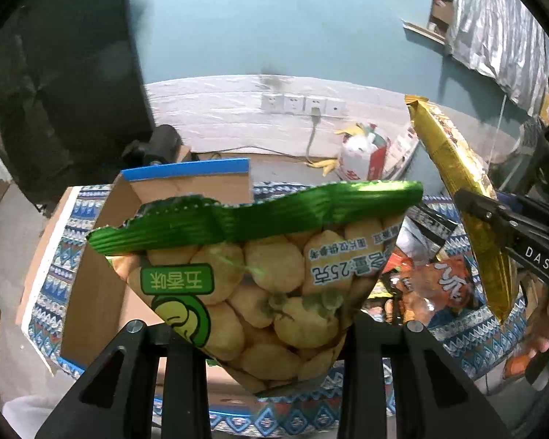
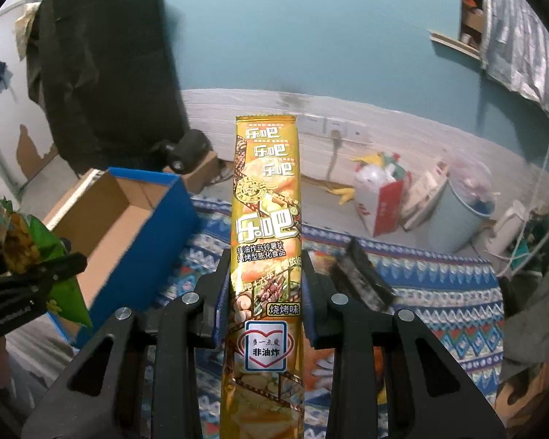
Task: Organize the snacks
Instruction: 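Carry both bags over the cardboard box and open both tools to drop them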
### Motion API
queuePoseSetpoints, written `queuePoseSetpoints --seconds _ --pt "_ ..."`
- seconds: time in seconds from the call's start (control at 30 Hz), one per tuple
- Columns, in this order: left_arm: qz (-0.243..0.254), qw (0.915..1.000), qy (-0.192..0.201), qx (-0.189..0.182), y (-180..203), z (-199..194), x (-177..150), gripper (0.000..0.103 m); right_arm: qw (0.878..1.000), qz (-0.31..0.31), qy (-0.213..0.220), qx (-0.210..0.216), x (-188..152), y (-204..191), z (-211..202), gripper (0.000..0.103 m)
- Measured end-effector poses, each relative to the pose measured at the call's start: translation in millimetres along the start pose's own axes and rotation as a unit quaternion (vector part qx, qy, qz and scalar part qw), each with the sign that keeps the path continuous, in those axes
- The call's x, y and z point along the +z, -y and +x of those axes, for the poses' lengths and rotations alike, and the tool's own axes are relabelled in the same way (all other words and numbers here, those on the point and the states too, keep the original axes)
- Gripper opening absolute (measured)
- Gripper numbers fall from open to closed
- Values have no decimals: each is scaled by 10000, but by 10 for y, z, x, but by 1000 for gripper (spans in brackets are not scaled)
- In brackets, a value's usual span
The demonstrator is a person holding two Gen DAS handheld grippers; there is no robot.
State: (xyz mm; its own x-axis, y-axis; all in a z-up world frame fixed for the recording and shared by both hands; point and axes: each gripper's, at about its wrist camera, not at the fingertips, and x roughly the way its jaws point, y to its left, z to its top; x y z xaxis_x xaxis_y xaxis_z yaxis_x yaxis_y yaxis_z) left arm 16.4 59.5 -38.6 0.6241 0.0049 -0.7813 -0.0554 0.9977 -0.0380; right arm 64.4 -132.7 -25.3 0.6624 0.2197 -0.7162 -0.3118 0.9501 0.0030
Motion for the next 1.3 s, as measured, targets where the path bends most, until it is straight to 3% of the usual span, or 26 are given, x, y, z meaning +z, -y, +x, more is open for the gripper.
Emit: queuePoseSetpoints --seconds 0.73,1.3 --pt "-792 9945 -268 627 -1173 234 -127 32 9938 -494 -354 936 414 -1321 671 31" --pt "-1110 9866 -840 855 -1535 595 -326 33 9821 -528 -1023 1491 403 -2022 1264 31"
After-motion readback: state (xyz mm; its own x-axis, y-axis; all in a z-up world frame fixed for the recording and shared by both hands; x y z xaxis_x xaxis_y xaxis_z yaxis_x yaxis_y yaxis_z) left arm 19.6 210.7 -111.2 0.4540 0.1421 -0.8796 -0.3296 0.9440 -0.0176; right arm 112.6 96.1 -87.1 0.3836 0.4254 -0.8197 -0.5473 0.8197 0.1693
